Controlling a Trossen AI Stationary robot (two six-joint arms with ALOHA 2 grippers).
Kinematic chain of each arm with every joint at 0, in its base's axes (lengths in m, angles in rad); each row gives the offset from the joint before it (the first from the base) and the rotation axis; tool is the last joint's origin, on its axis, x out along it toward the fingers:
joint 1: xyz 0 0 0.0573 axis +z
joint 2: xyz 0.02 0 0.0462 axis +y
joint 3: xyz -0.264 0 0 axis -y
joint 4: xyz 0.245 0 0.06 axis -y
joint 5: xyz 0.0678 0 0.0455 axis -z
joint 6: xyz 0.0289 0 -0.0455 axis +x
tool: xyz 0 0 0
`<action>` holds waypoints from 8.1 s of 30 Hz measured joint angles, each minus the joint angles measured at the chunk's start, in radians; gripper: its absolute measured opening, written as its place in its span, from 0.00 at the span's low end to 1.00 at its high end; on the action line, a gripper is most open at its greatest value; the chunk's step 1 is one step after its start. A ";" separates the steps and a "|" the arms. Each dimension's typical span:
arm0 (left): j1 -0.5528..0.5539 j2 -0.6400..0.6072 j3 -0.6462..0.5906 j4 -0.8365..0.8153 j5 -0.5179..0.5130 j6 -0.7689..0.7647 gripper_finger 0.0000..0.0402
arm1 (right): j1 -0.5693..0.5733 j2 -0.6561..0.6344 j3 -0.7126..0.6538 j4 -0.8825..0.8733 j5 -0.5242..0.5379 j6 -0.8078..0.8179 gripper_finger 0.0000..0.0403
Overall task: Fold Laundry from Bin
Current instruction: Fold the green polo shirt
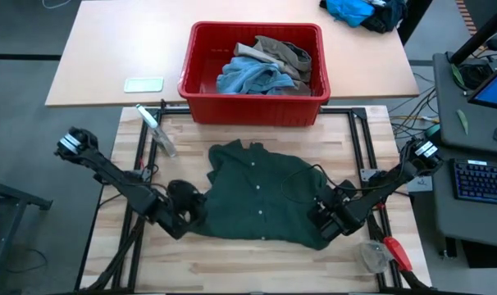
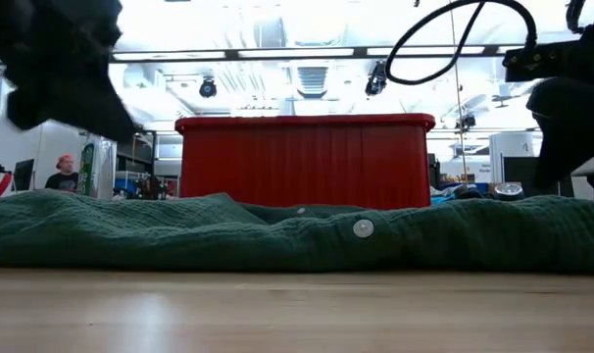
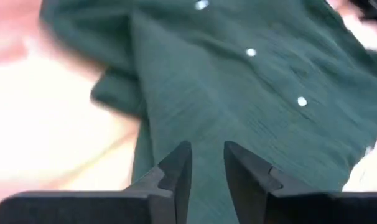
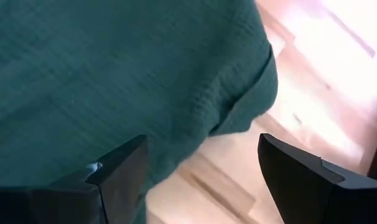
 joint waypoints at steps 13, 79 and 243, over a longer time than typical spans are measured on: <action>-0.001 0.048 -0.080 0.011 0.113 -0.255 0.19 | -0.048 -0.005 -0.001 -0.003 -0.170 0.112 0.73; 0.458 0.287 0.082 0.004 0.188 0.116 0.41 | -0.071 -0.085 -0.315 0.642 -0.008 -0.074 0.63; 0.265 0.286 0.391 -0.327 0.393 0.765 0.40 | -0.398 -0.474 -0.249 0.540 -0.200 -0.591 0.44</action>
